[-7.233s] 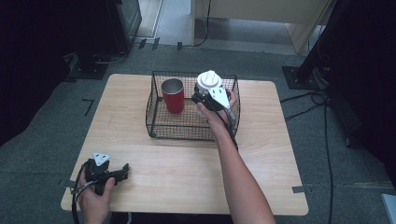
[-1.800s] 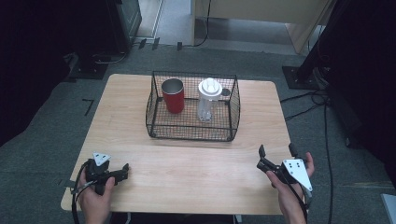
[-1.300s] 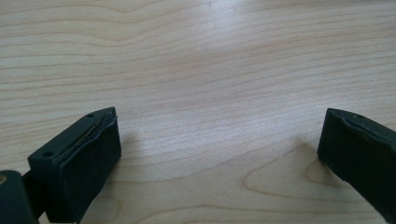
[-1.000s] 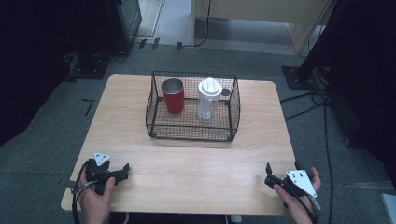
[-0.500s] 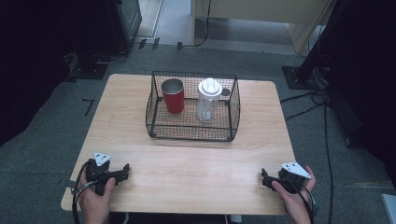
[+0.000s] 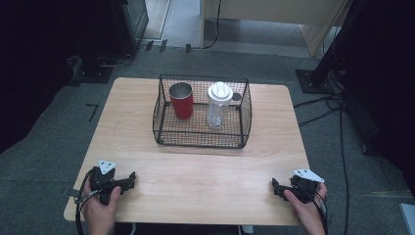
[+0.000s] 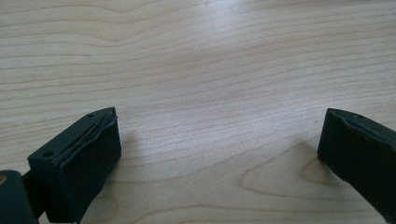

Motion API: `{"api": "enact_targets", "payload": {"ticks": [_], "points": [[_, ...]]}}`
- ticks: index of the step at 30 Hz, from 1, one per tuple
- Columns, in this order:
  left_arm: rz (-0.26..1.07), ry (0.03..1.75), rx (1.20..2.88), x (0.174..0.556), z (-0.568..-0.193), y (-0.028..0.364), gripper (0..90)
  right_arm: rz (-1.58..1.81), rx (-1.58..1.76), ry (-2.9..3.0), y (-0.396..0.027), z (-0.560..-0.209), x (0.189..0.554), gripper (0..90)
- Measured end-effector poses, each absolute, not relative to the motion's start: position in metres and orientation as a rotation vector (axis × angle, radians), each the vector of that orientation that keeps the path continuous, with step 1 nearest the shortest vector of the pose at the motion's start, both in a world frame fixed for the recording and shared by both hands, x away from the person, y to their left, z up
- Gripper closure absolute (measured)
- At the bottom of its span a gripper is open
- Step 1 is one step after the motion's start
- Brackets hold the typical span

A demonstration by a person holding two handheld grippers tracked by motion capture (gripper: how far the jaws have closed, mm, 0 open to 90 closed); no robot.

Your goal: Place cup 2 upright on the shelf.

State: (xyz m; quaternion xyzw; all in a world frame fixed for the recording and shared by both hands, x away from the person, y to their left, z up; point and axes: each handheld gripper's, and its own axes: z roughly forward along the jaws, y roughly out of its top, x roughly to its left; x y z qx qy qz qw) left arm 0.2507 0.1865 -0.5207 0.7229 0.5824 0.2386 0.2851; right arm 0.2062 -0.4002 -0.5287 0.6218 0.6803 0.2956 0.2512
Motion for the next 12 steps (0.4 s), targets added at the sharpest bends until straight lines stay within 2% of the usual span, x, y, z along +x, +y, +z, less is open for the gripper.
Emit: {"api": "enact_targets", "payload": {"ticks": [12], "points": [[0.638, 1.557, 1.932, 0.2508, -0.5208, 0.1864, 0.0, 0.805, 1.695, 1.850, -0.4001, -0.5286, 0.2060, 0.0]]}}
